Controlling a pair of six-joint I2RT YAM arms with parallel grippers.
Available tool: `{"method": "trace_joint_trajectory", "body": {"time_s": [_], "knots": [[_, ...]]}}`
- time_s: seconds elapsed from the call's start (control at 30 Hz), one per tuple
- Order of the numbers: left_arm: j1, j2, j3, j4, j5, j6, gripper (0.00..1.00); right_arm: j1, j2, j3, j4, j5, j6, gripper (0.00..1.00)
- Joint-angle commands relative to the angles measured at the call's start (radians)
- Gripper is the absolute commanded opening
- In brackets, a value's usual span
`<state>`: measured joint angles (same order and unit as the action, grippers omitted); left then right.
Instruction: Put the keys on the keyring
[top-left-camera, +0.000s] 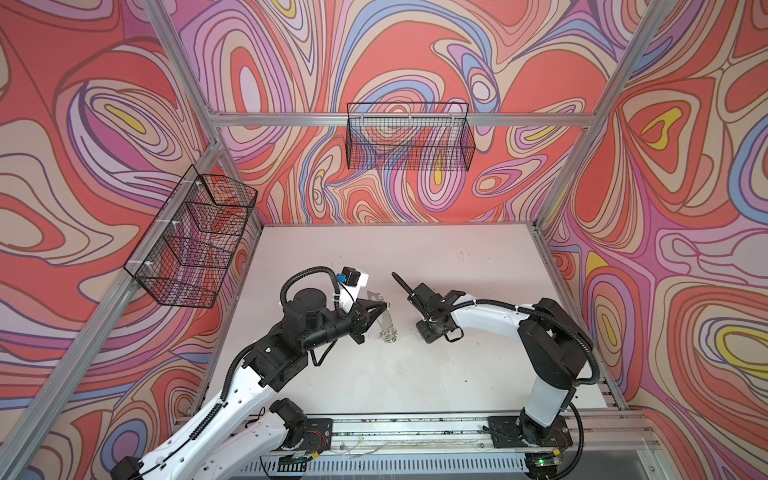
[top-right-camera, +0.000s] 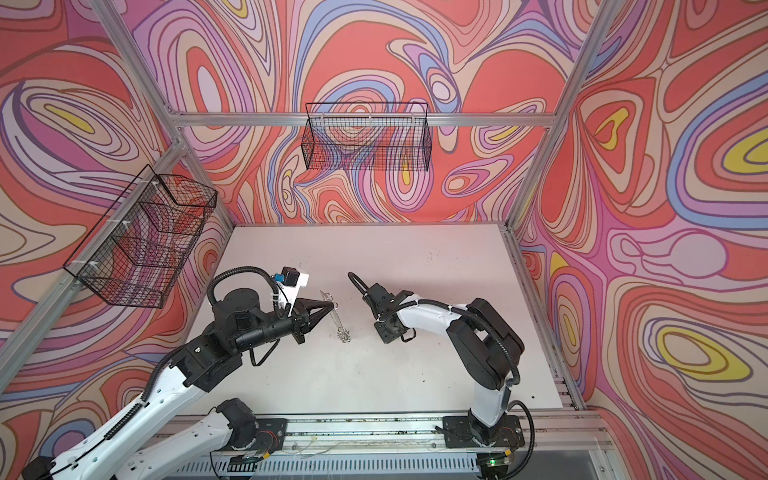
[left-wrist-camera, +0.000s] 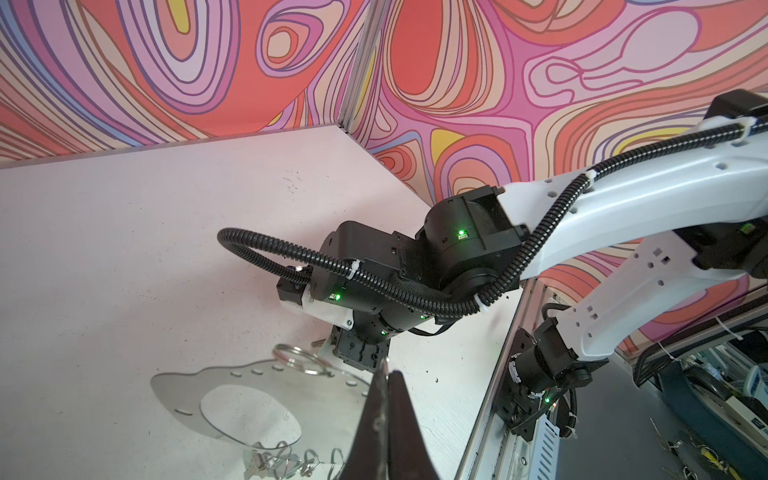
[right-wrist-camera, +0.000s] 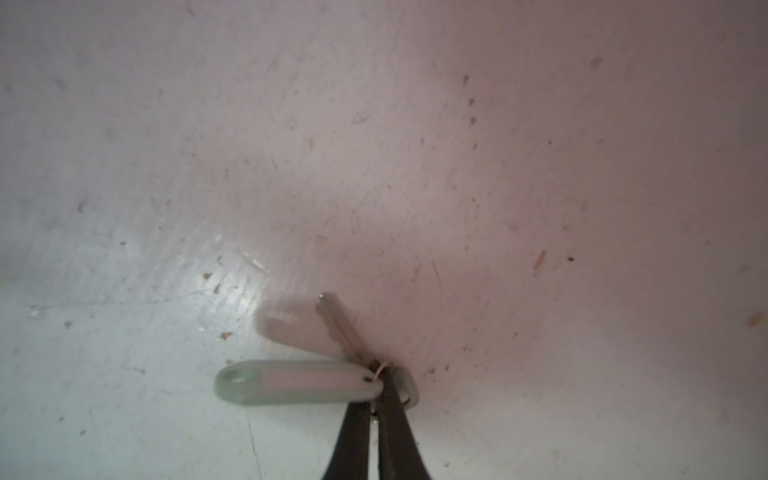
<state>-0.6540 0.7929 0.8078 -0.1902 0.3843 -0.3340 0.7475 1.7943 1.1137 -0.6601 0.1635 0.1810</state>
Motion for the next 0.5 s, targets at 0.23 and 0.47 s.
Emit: {"method": "trace_joint_trajectory", "body": {"time_s": [0.23,0.47], "knots": [[-0.003,-0.014,0.005,0.034,0.002,0.004,0.0,-0.006,-0.116,0.017,-0.05,-0.116,0.031,0.0],[-0.003,-0.022,0.006,0.03,-0.005,0.006,0.0,-0.037,-0.23,0.014,-0.089,-0.24,0.072,0.0]]}}
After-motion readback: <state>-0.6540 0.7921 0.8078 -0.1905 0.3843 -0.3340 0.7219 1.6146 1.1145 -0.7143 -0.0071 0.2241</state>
